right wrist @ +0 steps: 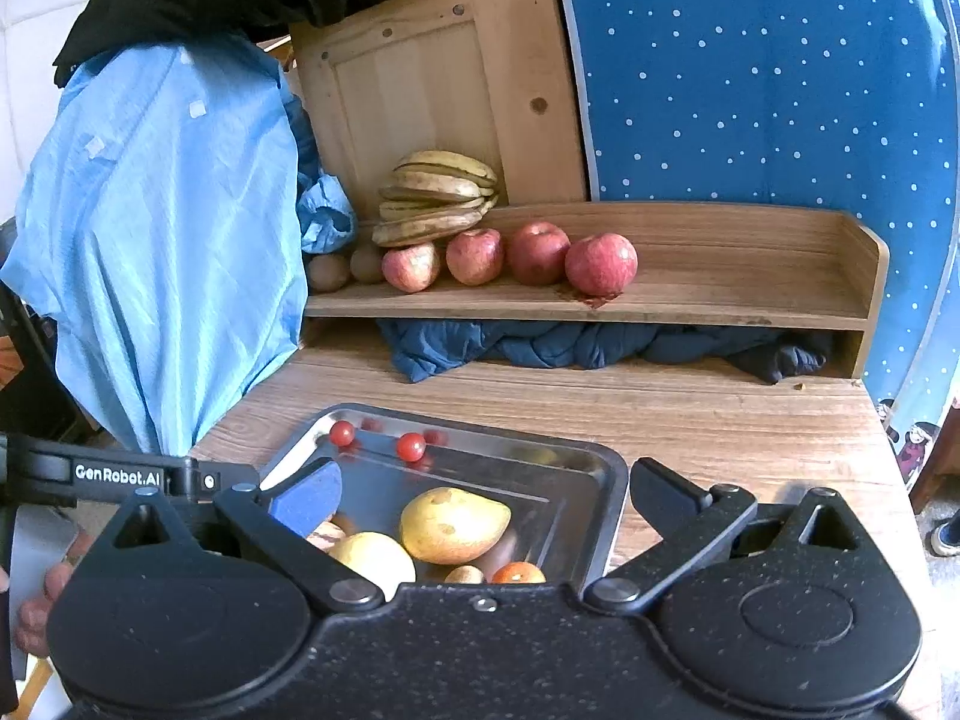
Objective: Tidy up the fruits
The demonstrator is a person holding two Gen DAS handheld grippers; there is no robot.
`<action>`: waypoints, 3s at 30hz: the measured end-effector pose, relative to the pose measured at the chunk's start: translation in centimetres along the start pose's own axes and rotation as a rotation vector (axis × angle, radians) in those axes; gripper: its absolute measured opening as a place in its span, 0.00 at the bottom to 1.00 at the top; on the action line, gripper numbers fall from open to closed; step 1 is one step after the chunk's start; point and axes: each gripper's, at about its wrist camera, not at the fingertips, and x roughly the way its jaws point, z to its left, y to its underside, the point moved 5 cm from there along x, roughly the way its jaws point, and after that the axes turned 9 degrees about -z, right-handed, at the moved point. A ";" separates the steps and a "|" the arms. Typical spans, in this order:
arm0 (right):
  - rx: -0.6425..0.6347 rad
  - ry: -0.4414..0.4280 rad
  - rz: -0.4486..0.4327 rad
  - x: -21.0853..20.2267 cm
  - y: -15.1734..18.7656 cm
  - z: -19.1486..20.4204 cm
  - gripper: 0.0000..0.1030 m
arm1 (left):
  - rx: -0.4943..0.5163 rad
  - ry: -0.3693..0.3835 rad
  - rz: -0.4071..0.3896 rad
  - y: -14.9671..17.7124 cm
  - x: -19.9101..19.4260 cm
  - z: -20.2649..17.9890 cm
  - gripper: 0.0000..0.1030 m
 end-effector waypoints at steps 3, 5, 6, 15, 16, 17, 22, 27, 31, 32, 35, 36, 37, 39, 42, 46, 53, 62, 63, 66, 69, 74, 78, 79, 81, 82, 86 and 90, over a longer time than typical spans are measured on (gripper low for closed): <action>-0.004 -0.010 -0.009 -0.5 0.1 0.9 0.99 | 0.004 -0.007 -0.002 0.1 -0.5 0.4 0.99; -0.007 -0.015 -0.007 -0.7 0.3 1.4 0.99 | 0.004 -0.013 -0.002 0.2 -0.8 0.7 0.99; -0.005 -0.015 -0.007 -0.7 0.4 1.5 0.99 | 0.005 -0.016 -0.003 0.2 -1.0 0.9 0.99; 0.013 -0.005 0.002 -1.1 1.3 3.0 0.99 | 0.009 -0.007 -0.004 0.8 -1.7 2.9 0.99; 0.014 -0.002 0.003 -1.1 1.3 3.1 0.99 | 0.011 0.001 -0.001 1.0 -1.7 3.1 0.99; 0.015 0.001 0.003 -1.2 1.4 3.3 0.99 | 0.013 0.009 0.002 1.1 -1.7 3.2 0.99; 0.028 0.028 0.012 -1.1 1.6 3.7 0.99 | 0.022 0.028 0.012 1.5 -2.0 4.0 0.99; 0.043 0.064 0.010 -1.4 1.7 4.3 0.99 | 0.025 0.041 0.020 1.5 -2.7 4.2 0.99; 0.058 0.094 0.006 -2.0 1.9 5.0 0.99 | 0.035 0.069 0.018 1.7 -3.2 4.6 0.99; 0.059 0.103 0.006 -2.2 2.0 5.1 0.99 | 0.038 0.073 0.017 1.8 -3.4 4.7 0.99; 0.072 0.128 0.006 -2.7 2.4 5.5 0.99 | 0.037 0.081 0.013 1.9 -3.7 5.4 0.99; 0.073 0.135 0.006 -2.9 2.6 5.7 0.99 | 0.037 0.083 0.012 2.0 -3.8 5.6 0.99; 0.074 0.141 0.006 -3.0 2.7 5.9 0.99 | 0.039 0.086 0.012 2.1 -3.9 5.8 0.99; 0.075 0.151 0.004 -3.4 3.0 6.3 0.99 | 0.044 0.090 0.014 2.2 -4.0 6.1 0.99; 0.078 0.159 0.004 -4.0 3.4 7.0 0.99 | 0.060 0.094 0.014 2.3 -4.5 6.6 0.99; 0.082 0.155 0.002 -4.7 3.9 8.1 0.99 | 0.073 0.098 0.002 2.3 -5.4 7.4 0.99; 0.084 0.167 -0.018 -5.9 4.5 10.1 0.99 | 0.078 0.112 -0.002 2.8 -6.3 8.4 0.99; 0.069 0.181 0.017 -5.7 5.5 10.8 0.99 | 0.081 0.123 0.011 3.4 -6.4 8.4 0.99; 0.068 0.183 0.025 -5.7 5.6 10.8 0.99 | 0.082 0.125 0.012 3.5 -6.4 8.3 0.99; 0.068 0.194 0.035 -5.6 5.9 10.5 0.99 | 0.082 0.126 0.019 3.6 -6.1 8.1 0.99; 0.067 0.206 0.045 -5.6 6.0 10.1 0.99 | 0.078 0.129 0.016 3.6 -6.1 7.9 0.99; 0.066 0.216 0.047 -5.7 6.0 9.7 0.99 | 0.078 0.130 0.020 3.6 -6.0 7.8 0.99; 0.063 0.219 0.057 -5.7 6.2 9.7 0.99 | 0.084 0.128 0.022 3.7 -6.0 7.5 0.99; 0.062 0.221 0.059 -5.7 6.2 9.8 0.99 | 0.086 0.127 0.022 3.7 -6.0 7.5 0.99; 0.064 0.224 0.060 -5.7 6.2 9.8 0.99 | 0.085 0.126 0.022 3.8 -6.0 7.5 0.99; 0.065 0.225 0.060 -5.8 6.3 9.7 0.99 | 0.086 0.125 0.022 3.8 -6.0 7.5 0.99; 0.066 0.225 0.062 -5.7 6.3 9.7 0.99 | 0.091 0.122 0.026 3.8 -6.0 7.6 0.99; 0.063 0.228 0.068 -5.6 6.4 9.8 0.99 | 0.101 0.103 0.030 3.8 -6.0 7.8 0.99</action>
